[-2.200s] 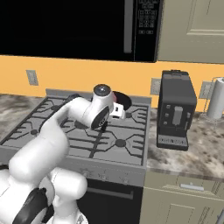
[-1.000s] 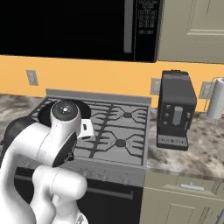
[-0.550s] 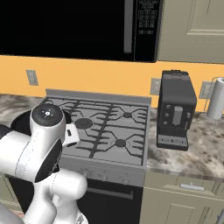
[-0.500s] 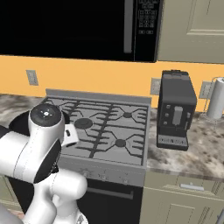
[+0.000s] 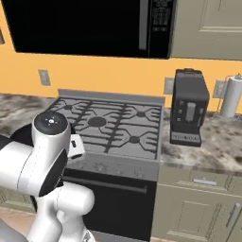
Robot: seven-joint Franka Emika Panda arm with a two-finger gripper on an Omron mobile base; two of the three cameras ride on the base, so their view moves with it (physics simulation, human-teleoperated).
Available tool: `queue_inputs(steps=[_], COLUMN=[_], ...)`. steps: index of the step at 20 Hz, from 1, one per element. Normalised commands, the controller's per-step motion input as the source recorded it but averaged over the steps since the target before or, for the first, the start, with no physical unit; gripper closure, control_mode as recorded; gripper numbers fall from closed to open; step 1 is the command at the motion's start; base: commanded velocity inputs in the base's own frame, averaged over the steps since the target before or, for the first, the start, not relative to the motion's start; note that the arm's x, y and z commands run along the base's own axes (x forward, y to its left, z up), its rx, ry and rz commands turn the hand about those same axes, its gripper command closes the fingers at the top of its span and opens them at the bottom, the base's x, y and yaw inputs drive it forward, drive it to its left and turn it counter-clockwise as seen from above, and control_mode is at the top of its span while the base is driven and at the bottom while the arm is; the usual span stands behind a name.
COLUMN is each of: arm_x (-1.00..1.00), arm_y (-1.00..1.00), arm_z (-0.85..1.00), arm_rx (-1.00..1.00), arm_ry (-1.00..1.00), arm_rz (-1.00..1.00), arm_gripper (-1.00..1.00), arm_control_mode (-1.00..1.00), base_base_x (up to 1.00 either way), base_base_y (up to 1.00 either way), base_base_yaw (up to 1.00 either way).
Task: Pick up the pan with the steak in it and place it on the dining table. Then place the steak on the plate.
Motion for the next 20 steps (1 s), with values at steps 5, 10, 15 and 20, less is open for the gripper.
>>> queue_inputs(steps=[5, 10, 15, 20], arm_x=[0.00, 0.00, 0.00, 0.00], arm_y=[0.00, 0.00, 0.00, 0.00], arm_z=[0.00, 0.00, 0.00, 0.00], arm_rx=[0.00, 0.00, 0.00, 0.00], arm_ry=[0.00, 0.00, 0.00, 0.00], arm_rz=[0.00, 0.00, 0.00, 0.00], arm_gripper=[1.00, 1.00, 1.00, 1.00], arm_control_mode=[1.00, 1.00, 1.00, 1.00], base_base_x=[-0.86, -0.30, -0.18, -0.11], base_base_y=[-0.06, -0.20, -0.06, -0.01], base_base_yaw=[0.07, 0.43, 0.48, 0.50])
